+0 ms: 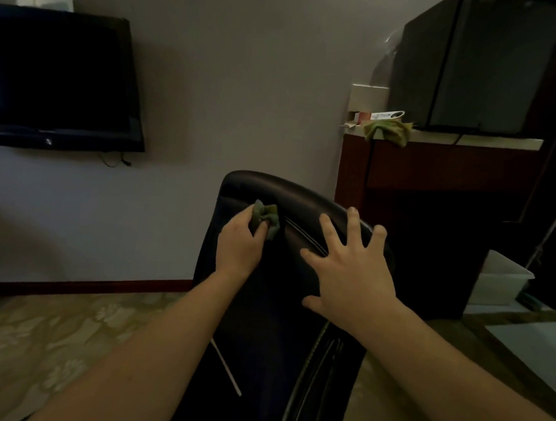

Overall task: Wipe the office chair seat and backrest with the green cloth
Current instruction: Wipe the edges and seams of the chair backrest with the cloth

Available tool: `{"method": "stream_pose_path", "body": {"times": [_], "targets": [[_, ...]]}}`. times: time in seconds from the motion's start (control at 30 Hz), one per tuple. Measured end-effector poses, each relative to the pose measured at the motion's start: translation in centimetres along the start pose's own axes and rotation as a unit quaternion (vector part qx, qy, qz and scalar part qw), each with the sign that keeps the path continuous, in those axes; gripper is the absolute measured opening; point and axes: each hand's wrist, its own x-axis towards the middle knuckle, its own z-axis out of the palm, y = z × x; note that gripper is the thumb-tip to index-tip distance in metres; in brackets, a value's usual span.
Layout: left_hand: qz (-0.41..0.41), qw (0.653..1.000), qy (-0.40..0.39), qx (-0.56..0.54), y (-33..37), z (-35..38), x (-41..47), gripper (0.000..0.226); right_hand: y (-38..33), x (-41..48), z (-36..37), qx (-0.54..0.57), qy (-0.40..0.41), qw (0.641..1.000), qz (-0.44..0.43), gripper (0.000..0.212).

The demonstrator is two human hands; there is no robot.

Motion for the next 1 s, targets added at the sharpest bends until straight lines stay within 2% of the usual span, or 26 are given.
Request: {"method": "stream_pose_path", "body": {"times": [0.1, 0.23, 0.37, 0.6, 0.73, 0.87, 1.0], "targets": [[-0.008, 0.999, 0.033, 0.029, 0.1, 0.3, 2.2, 0.035, -0.2, 0.1, 0.1, 0.002, 0.006, 1.0, 0.004, 0.08], [-0.042, 0.999, -0.012, -0.01, 0.3, 1.3, 3.0, 0.034, -0.1, 0.4, 0.4, 0.011, 0.004, 1.0, 0.0, 0.077], [-0.066, 0.997, -0.013, -0.03, 0.9, 1.8, 2.4, 0.037, 0.2, 0.1, 0.7, 0.009, 0.012, 1.0, -0.011, 0.073], [0.009, 0.997, -0.021, -0.076, 0.9, 2.6, -0.3, 0.03, -0.1, -1.0, 0.3, 0.001, 0.009, 1.0, -0.014, 0.072], [-0.012, 0.997, -0.056, -0.049, 0.9, 1.9, 1.4, 0.034, -0.2, -1.1, 0.0, 0.01, 0.003, 1.0, -0.011, 0.067], [-0.064, 0.997, -0.05, -0.006, 1.8, 2.0, 2.8, 0.025, 0.0, -0.2, 0.5, 0.009, 0.008, 1.0, -0.007, 0.07], [-0.031, 0.999, -0.023, 0.014, 2.4, 2.8, 2.1, 0.021, 0.7, 0.6, 1.2, 0.009, 0.011, 1.0, -0.02, 0.07]]}}
